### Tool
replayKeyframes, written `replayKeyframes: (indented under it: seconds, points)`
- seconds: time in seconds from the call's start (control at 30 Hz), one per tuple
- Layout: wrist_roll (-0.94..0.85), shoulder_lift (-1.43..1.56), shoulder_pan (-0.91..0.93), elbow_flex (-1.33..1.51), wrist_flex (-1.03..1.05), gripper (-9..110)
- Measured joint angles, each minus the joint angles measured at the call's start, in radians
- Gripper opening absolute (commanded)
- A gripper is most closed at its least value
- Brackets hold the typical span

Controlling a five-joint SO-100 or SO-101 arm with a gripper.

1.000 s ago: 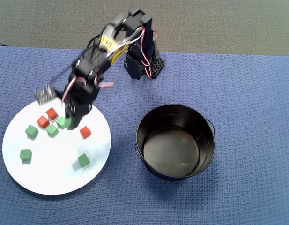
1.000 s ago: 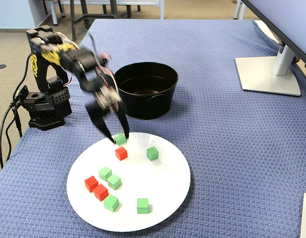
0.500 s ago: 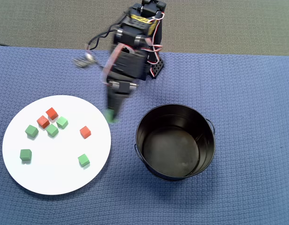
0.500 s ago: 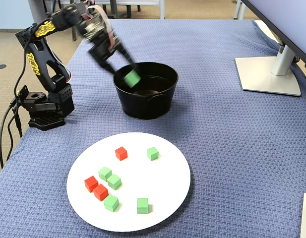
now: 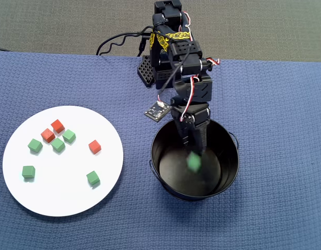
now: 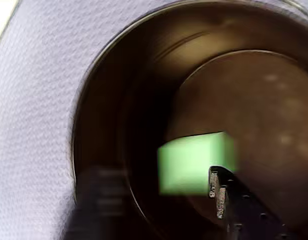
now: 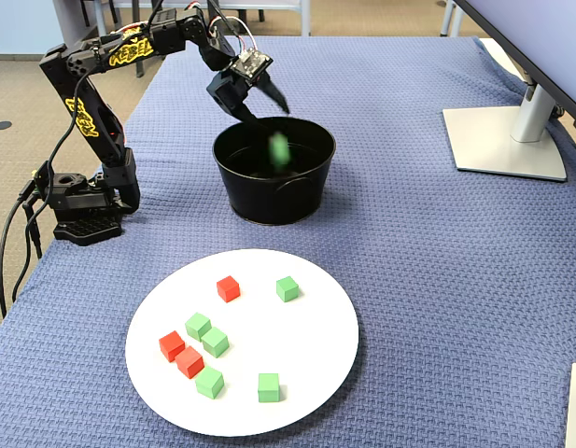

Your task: Pick up the green cubes from the white plate and place them in the black recipient

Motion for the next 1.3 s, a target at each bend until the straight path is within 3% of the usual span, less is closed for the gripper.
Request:
replayKeyframes:
  seconds: [0.23,0.5,0.67,0.9,1.3]
  points:
    - [-0.032,-0.083,0.163,-0.11,0.04,18]
    - [-0.258,-0.453,0.598,-0.575,0.178,19]
    - [-0.497,-0.609,0.767,-0.681,0.199,23]
    - [-0.91,-0.718,0.848,-0.68,0.15,22]
    - [-0.873,-0.844,0.847,-0.689,0.126,22]
